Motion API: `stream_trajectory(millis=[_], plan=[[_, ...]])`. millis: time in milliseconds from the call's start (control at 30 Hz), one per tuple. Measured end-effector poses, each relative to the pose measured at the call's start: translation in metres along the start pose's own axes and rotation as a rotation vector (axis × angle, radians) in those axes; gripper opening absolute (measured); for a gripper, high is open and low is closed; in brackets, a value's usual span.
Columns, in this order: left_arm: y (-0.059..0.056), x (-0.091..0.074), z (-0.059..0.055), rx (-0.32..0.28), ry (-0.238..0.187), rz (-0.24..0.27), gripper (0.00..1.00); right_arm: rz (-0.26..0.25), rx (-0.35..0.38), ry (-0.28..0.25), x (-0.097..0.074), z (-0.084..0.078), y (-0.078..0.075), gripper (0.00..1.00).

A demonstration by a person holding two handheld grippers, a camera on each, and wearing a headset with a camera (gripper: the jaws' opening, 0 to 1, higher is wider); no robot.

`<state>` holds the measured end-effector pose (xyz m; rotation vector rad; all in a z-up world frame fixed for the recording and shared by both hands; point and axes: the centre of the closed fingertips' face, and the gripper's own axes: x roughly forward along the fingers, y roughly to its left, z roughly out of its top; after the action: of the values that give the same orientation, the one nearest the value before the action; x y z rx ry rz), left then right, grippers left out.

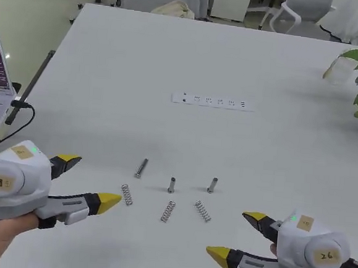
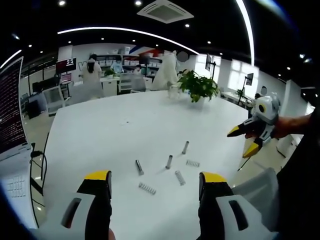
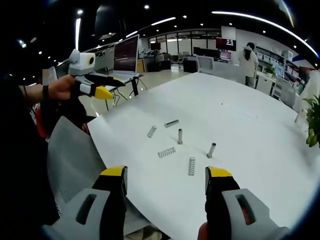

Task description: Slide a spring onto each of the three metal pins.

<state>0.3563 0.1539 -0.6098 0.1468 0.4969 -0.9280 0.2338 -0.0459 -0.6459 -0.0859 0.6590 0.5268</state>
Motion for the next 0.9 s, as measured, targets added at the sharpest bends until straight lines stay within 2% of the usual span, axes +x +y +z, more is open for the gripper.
stream_trajectory(millis=[100, 467, 900], plan=[[-0.001, 0.004, 0.002, 0.000, 0.003, -0.009, 0.67, 0.003, -0.005, 0.006, 0.001, 0.001, 0.002, 0.62], [0.009, 0.015, 0.002, 0.006, 0.023, -0.020, 0.65, 0.008, -0.012, 0.014, 0.003, 0.002, 0.004, 0.62], [0.016, 0.040, 0.002, 0.006, 0.051, -0.048, 0.62, 0.007, 0.006, 0.012, 0.008, 0.004, 0.008, 0.62]])
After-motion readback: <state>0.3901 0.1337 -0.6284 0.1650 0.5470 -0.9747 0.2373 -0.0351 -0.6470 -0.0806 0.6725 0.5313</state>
